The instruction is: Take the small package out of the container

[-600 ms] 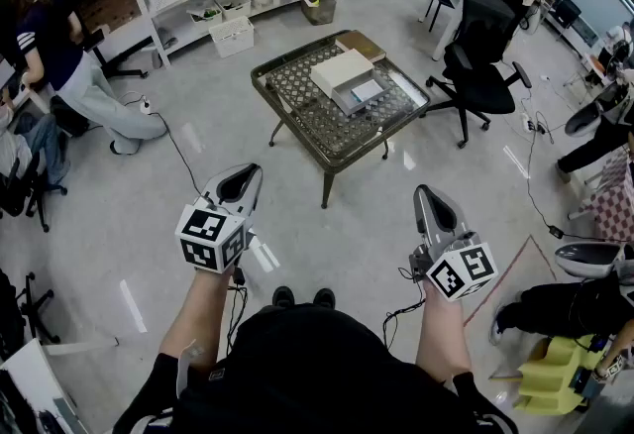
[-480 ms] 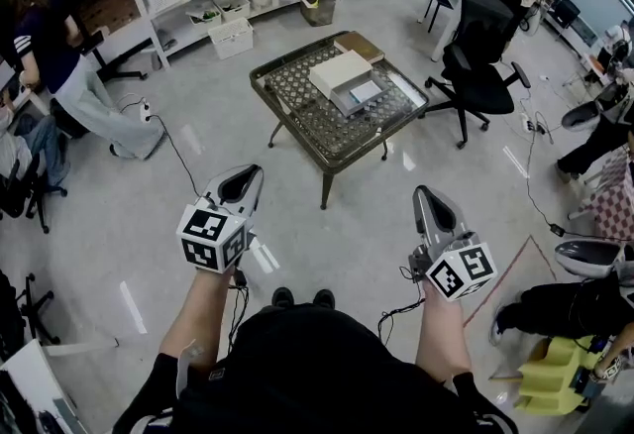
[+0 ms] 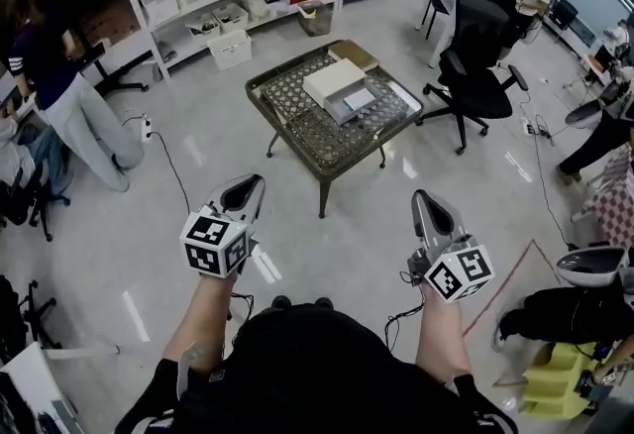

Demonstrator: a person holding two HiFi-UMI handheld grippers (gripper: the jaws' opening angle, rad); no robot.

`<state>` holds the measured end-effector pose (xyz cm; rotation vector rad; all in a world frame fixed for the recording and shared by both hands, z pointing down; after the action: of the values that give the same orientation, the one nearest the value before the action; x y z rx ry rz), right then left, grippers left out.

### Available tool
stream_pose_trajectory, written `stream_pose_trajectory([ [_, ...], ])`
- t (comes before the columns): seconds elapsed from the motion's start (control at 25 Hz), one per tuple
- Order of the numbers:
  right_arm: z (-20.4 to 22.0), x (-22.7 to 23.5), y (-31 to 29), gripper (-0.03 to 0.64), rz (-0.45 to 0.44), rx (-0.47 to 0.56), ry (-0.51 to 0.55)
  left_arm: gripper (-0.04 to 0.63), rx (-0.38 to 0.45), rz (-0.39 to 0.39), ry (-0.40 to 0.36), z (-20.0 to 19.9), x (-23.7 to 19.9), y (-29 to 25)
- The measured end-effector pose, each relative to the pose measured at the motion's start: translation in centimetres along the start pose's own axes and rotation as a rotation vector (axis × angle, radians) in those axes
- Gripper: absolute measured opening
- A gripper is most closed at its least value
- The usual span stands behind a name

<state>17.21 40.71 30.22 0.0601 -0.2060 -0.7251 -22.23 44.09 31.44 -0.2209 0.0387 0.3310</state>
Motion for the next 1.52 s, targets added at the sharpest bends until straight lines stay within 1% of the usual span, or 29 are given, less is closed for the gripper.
stream_pose_trajectory([
  [0.24,-0.3,2.0,1.5,0.008,-0.013,0.030,-0.037,0.026,0.017,-0.003,0.001,-0.3,2.2,-1.2],
  [0.36,0.3,2.8,1.9,0.008,-0.006,0.026,-0.064,0.026,-0.001,0.002,0.012,0.3,2.8,-1.8],
  [0.48,0.9,3.5,1.9,0.009,0.006,0.022,-0.087,0.025,-0.025,0.002,0.031,1.0,2.4,-2.9],
  [0.68,1.6,5.3,1.1,0.009,0.035,0.006,-0.119,0.026,-0.018,0.015,0.031,0.4,1.7,-5.4],
  [0.8,2.1,6.3,-0.3,0.009,0.042,-0.014,-0.140,0.025,-0.026,0.024,0.047,0.5,0.8,-7.7],
  [1.0,2.9,8.5,-4.3,0.009,0.060,-0.035,-0.143,0.026,-0.039,0.053,0.064,0.6,-1.7,-12.7],
  [1.28,3.9,10.9,-13.5,0.009,0.061,-0.081,-0.149,0.025,-0.058,0.083,0.066,-0.6,-7.4,-19.7],
  [1.4,4.1,11.4,-17.6,0.009,0.058,-0.100,-0.147,0.020,-0.047,0.108,0.079,-1.1,-10.1,-22.4],
  [1.52,4.3,11.1,-21.4,0.009,0.050,-0.124,-0.146,0.010,-0.024,0.140,0.076,-1.8,-12.4,-24.5],
])
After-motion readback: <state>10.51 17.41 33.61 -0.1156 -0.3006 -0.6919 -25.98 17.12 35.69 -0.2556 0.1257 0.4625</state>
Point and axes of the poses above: the fingertips, and each gripper's own axes: y backward along the fingers, x to its right, z out of its underside, the point moved 10 cm from there along y, backward along the fingers, and after that the axes turned 4 degrees about x, right-handed, at the moved point
